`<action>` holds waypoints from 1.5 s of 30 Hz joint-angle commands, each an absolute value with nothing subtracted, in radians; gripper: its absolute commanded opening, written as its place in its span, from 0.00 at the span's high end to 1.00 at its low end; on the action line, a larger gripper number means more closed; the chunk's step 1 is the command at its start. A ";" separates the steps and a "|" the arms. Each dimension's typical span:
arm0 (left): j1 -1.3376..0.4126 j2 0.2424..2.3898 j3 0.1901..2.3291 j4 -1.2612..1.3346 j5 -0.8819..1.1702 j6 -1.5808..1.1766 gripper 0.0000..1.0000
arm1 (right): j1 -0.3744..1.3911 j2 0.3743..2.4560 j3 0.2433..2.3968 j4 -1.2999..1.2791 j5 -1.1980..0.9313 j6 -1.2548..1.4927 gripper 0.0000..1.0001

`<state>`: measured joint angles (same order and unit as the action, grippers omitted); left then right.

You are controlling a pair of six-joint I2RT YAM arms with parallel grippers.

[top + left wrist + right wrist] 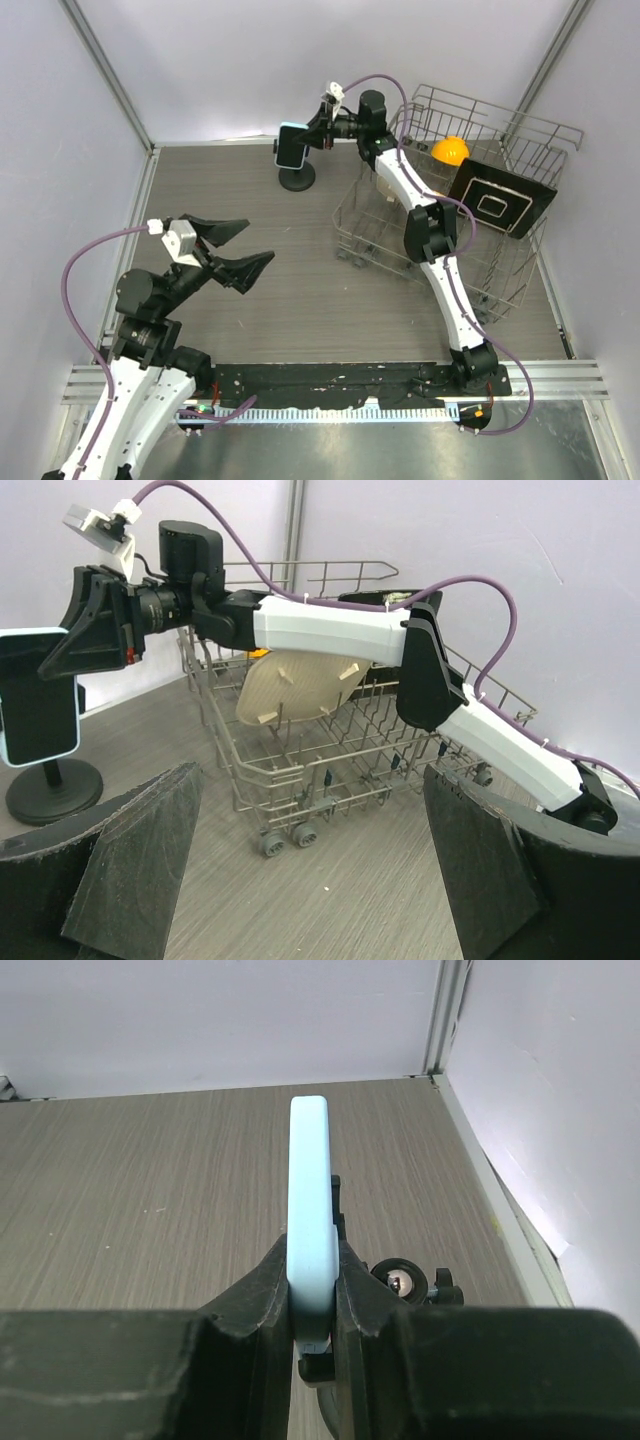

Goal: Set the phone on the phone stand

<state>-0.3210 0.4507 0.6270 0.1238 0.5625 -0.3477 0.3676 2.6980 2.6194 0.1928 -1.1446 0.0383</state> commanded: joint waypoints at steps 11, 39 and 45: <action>-0.327 0.468 0.670 0.176 0.584 -0.379 0.05 | 0.430 2.684 2.672 0.252 -1.065 0.005 0.99; -0.325 0.443 0.649 0.180 0.578 -0.399 0.05 | 0.434 2.483 2.596 -0.032 -0.764 -0.072 0.20; -0.325 0.400 0.643 0.126 0.514 -0.417 0.05 | 0.436 2.217 2.311 -0.100 -0.663 -0.051 0.19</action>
